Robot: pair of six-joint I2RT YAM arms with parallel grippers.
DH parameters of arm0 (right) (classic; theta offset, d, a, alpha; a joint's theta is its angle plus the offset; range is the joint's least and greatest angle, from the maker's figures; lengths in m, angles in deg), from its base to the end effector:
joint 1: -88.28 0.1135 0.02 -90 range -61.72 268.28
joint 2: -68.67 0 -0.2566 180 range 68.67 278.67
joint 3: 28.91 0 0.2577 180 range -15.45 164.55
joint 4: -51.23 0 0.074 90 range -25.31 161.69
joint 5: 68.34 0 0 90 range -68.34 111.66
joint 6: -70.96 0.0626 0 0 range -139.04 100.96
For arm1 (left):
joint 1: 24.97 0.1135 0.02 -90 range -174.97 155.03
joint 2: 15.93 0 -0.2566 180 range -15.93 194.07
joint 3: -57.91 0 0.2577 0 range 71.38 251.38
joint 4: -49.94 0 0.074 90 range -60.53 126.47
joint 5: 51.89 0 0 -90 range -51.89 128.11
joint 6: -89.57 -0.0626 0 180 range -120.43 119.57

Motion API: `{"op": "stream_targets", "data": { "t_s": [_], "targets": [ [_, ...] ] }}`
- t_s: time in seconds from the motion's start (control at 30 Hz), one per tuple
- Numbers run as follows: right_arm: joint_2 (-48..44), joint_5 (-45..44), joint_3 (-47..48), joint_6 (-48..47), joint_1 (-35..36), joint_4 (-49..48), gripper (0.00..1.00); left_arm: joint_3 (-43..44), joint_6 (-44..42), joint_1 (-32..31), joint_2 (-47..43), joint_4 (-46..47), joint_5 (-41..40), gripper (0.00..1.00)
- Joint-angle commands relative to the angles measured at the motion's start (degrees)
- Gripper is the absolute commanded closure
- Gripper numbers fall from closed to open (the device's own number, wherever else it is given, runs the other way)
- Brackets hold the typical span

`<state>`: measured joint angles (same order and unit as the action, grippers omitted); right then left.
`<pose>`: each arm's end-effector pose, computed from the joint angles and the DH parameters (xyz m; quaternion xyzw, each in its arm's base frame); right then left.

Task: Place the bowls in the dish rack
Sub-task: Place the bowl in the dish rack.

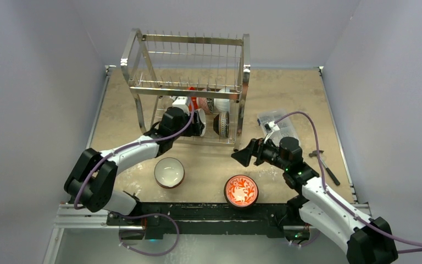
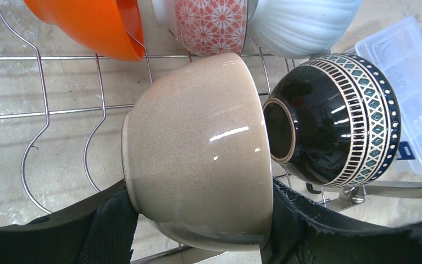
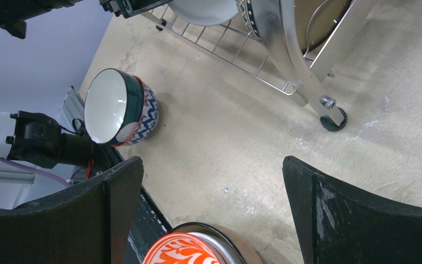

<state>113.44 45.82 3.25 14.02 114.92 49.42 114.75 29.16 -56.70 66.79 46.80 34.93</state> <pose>0.1835 0.1207 0.2134 -0.0910 0.7597 0.4501 0.4604 0.2899 -0.1752 0.1893 0.0020 0.8615 -0.2381 0.4485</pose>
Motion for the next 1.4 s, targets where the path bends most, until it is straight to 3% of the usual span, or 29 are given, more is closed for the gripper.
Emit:
{"op": "stream_targets", "data": {
  "t_s": [0.0,0.8,1.03,1.13,1.27,1.37],
  "targets": [
    [0.3,-0.7,2.0,-0.6,0.2,-1.1,0.01,4.2,-4.4,-2.3,0.1,0.0,-7.4,1.00],
    [1.3,-0.5,3.3,-1.6,0.2,-0.1,0.01,9.7,-5.1,-11.0,7.1,-5.5,-15.1,1.00],
    [1.8,-0.5,3.1,-1.5,0.2,-0.6,0.01,10.6,-4.1,-11.9,8.6,-4.9,-11.7,1.00],
    [1.4,-0.6,3.0,-1.4,0.2,-0.5,0.01,10.2,-3.4,-11.9,7.6,-4.6,-10.8,0.82],
    [1.3,-0.7,3.0,-1.7,0.2,0.2,0.01,8.8,-1.9,-11.9,4.3,-3.5,-11.2,0.39],
    [1.1,-0.8,3.1,-1.6,0.2,0.3,0.01,7.1,-0.9,-11.9,1.1,-2.4,-11.7,0.14]
  ]
}}
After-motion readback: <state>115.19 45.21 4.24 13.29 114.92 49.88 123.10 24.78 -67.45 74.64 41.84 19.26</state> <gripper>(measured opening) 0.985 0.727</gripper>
